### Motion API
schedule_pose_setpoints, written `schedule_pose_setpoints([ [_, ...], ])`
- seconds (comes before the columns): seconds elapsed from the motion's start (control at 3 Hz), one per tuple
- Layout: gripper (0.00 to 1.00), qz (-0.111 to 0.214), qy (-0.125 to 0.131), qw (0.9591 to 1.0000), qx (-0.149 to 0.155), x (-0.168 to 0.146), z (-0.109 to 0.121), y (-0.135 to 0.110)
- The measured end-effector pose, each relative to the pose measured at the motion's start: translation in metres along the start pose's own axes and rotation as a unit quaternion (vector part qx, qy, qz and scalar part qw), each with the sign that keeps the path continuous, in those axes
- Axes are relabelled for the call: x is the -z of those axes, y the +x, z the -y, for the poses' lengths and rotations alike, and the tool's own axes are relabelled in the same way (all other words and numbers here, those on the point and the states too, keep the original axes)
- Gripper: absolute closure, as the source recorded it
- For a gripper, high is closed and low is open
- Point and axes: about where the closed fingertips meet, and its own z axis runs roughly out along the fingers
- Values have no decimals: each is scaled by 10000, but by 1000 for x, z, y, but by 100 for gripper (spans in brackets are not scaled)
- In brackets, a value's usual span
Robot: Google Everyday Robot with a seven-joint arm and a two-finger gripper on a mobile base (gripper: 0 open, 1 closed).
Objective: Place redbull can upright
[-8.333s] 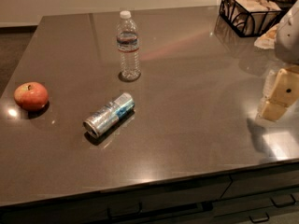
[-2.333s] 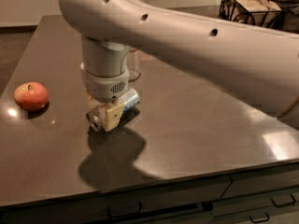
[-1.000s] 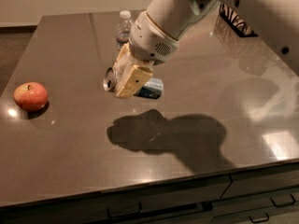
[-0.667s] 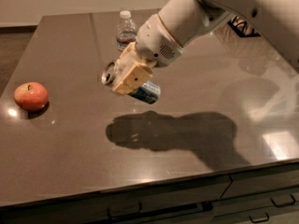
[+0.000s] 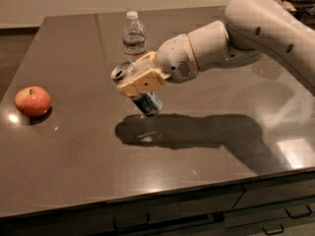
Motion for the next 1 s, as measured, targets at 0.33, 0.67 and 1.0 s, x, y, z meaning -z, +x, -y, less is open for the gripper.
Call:
schedule_pose_setpoints([
  [0.33, 100, 585, 183, 9980, -160, 6, 5, 6],
  [0.67, 100, 1148, 331, 9924, -299, 14, 10, 12],
  [1.0, 100, 1644, 357, 9851, -363, 20, 13, 16],
])
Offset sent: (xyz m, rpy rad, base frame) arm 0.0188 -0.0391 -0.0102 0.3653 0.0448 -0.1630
